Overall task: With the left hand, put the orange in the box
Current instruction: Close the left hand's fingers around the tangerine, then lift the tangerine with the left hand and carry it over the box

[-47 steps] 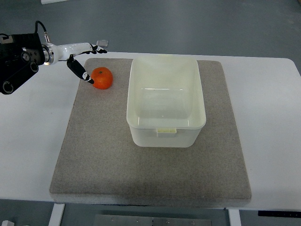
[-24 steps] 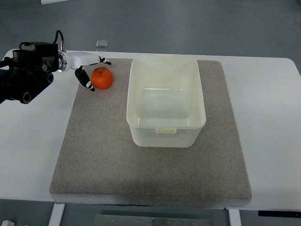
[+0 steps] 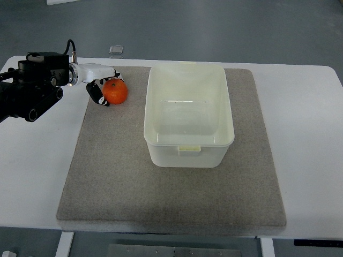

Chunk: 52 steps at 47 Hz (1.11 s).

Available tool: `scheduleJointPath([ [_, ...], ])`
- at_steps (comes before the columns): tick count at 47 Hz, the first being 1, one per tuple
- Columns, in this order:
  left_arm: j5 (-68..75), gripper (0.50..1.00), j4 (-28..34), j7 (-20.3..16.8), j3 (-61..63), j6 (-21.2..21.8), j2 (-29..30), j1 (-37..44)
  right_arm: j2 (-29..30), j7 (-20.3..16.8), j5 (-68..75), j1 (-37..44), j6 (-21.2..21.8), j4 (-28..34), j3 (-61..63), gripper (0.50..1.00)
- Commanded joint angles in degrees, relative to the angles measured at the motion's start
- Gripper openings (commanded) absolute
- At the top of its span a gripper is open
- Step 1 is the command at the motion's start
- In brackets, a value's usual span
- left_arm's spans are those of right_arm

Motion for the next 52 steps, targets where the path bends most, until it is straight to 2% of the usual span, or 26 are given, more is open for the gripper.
scheduleJointPath([
  [1,0.02,0.500,-0.21,0.01,-0.09,-0.01,0.37,-0.45,0.00,0.00,0.00,0.00,0.00,0.00,0.00,0.932],
  [9,-0.60,0.500,-2.23,0.01,-0.71,-0.62,2.91,-2.82,0.00,0.00,0.00,0.00,0.00,0.00,0.00,0.932],
  [15,-1.04,0.500,-7.06,-0.08,-1.06,-1.32,8.09,-5.99,0.00,0.00,0.00,0.00,0.00,0.00,0.00,0.932],
  [23,-3.14,0.500,-13.74,-0.17,-0.89,-2.03,10.65,-10.03,0.00,0.00,0.00,0.00,0.00,0.00,0.00,0.932],
  [32,-5.61,0.500,-22.08,-0.17,-0.88,-5.63,10.74,-13.99,0.00,0.00,0.00,0.00,0.09,0.00,0.00,0.932],
  [43,-6.40,0.500,-34.13,-0.08,-0.80,-7.30,10.21,-16.27,0.00,0.00,0.00,0.00,0.00,0.00,0.00,0.932],
  [52,-5.43,0.500,-37.83,0.09,-0.01,-7.65,7.58,-16.01,0.00,0.00,0.00,0.00,0.09,0.00,0.00,0.932],
])
